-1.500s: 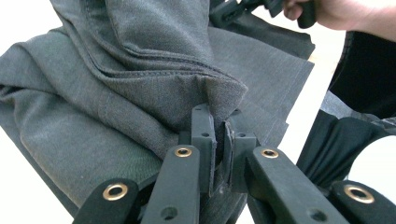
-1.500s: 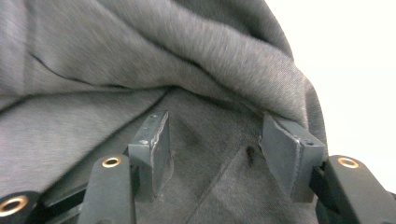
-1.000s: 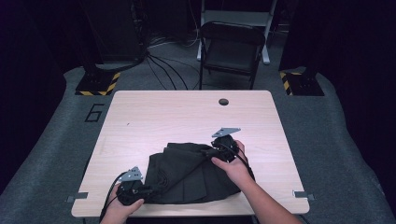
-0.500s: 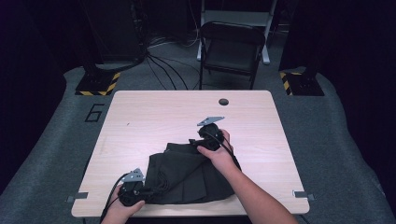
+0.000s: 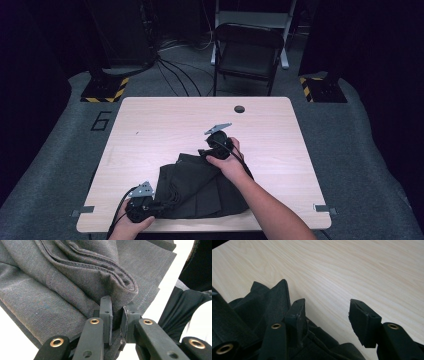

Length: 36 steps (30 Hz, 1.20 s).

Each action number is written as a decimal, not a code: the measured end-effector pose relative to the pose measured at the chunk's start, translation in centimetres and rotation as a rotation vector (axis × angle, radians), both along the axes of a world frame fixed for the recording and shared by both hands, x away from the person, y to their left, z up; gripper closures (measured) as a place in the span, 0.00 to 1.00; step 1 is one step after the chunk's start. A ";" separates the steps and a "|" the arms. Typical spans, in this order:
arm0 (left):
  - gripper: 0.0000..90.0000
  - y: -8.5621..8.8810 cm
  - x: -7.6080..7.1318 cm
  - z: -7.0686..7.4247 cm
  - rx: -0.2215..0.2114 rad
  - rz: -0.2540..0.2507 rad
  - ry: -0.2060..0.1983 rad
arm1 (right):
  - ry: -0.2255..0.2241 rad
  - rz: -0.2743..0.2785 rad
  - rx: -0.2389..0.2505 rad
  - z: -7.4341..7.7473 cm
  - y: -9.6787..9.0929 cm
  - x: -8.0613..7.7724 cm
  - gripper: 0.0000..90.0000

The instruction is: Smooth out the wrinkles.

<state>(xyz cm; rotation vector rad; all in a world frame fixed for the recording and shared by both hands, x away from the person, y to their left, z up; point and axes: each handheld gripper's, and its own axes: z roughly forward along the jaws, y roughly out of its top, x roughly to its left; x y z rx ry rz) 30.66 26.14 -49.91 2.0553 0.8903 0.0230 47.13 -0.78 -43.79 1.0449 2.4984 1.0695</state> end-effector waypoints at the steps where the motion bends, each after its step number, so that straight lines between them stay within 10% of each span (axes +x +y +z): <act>1: 0.88 0.0 0.0 0.0 0.000 -0.002 0.000 | -0.001 0.003 0.008 0.0 -0.1 0.0 0.52; 13: 0.66 0.6 -0.4 1.0 -0.060 0.050 -0.024 | 0.016 0.027 0.039 0.5 -1.9 -2.0 0.52; 36: 0.60 1.8 -0.5 1.9 -0.116 0.092 -0.061 | 0.023 0.068 0.064 -1.0 -6.5 -6.4 0.51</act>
